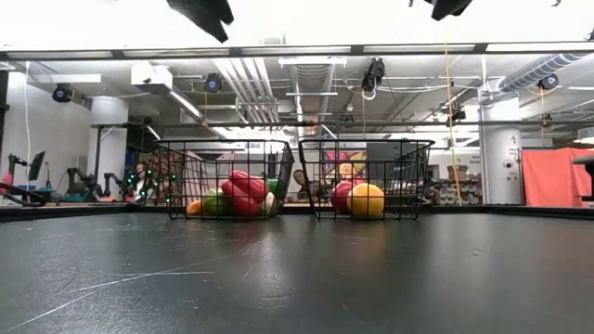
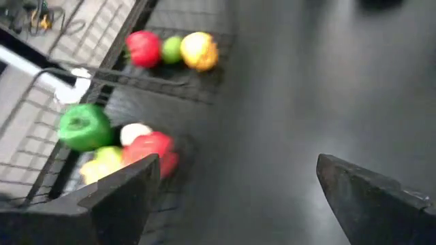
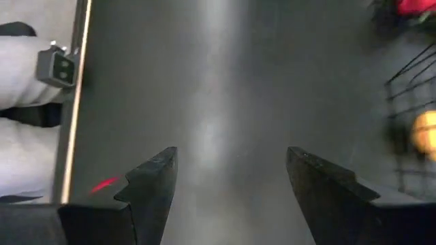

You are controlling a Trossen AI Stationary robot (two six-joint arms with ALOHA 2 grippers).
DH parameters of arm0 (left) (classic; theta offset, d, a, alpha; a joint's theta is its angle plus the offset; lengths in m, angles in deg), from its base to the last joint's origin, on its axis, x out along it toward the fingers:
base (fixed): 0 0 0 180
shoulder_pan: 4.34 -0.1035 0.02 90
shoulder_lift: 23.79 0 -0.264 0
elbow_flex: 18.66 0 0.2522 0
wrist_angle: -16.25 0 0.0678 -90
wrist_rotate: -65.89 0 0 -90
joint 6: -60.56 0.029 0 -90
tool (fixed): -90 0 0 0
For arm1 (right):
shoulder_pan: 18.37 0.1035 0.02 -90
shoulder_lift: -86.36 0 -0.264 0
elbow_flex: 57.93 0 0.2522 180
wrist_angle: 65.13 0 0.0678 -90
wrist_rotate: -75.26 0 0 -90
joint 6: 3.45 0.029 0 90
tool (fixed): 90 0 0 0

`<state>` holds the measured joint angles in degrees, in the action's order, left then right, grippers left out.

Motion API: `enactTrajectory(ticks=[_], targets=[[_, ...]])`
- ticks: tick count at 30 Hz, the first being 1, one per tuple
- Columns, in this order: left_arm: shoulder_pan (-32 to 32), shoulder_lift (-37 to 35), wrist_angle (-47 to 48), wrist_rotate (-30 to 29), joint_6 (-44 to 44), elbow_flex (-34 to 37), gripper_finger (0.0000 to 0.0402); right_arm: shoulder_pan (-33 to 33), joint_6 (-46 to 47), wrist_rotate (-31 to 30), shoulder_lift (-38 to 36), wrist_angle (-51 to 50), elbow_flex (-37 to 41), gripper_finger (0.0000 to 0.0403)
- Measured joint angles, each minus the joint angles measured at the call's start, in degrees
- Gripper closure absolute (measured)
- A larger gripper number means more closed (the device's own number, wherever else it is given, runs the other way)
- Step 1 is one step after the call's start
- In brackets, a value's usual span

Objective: Sort produce into baskets
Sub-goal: Put the tomato into the right wire basket

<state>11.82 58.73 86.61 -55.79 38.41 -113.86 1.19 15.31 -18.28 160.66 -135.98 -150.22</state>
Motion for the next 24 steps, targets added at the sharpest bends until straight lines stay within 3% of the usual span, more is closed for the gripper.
enactTrajectory(ticks=[5,10,16,24], targets=[[11.75,3.55,-1.79,-10.54,-8.94,0.57,0.0027,3.48,8.56,2.17,0.00,-2.75,0.29,0.0138],[18.94,6.68,-1.75,-18.71,-17.11,0.61,0.0027,7.95,20.11,6.46,0.00,-5.90,1.21,0.0138],[22.54,9.75,-1.87,-24.11,-22.60,0.56,0.0027,16.84,28.56,4.31,0.59,-4.53,4.45,0.0138],[22.66,12.85,-2.71,-24.83,-23.65,0.56,0.0027,27.94,32.24,-3.34,6.62,-0.97,4.34,0.0138]])
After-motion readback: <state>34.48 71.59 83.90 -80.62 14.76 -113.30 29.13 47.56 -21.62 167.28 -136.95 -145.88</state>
